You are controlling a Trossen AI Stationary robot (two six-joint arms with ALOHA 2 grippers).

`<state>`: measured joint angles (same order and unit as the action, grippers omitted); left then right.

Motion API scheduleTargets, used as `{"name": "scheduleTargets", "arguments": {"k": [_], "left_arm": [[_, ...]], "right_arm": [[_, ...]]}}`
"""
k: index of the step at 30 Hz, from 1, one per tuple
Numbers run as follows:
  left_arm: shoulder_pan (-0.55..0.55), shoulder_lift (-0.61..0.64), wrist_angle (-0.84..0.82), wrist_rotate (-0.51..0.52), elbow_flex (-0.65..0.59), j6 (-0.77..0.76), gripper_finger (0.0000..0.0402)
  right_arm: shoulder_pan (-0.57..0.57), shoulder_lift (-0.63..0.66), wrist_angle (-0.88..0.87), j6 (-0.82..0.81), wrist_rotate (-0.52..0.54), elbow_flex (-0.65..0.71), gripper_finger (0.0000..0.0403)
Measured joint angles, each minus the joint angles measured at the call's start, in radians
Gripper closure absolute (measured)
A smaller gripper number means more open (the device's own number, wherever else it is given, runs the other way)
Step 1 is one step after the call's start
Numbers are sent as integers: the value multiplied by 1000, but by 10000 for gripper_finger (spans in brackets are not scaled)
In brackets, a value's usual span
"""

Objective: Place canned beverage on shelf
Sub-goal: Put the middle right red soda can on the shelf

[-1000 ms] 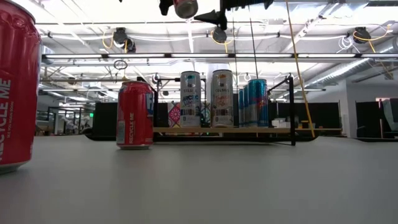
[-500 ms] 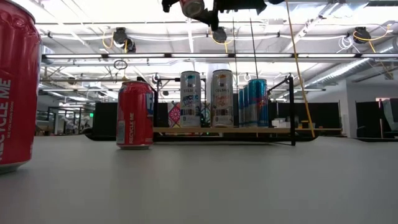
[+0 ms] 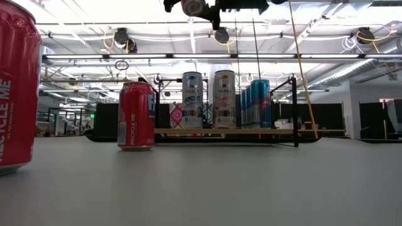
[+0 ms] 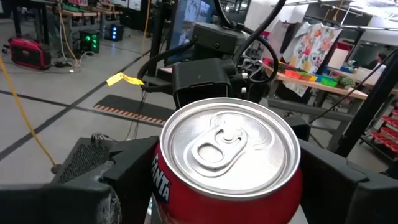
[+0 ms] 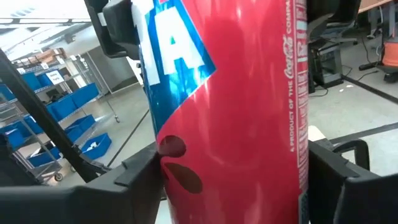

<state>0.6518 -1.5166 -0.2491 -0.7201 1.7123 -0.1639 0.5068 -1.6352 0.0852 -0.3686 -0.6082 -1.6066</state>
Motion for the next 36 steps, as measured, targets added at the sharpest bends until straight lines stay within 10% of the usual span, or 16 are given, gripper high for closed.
{"name": "scheduleTargets", "arguments": {"k": [36], "left_arm": [[-3, 15, -315, -126, 0, -41, 44]], "right_arm": [[-8, 4, -210, 0, -92, 1, 151]]}}
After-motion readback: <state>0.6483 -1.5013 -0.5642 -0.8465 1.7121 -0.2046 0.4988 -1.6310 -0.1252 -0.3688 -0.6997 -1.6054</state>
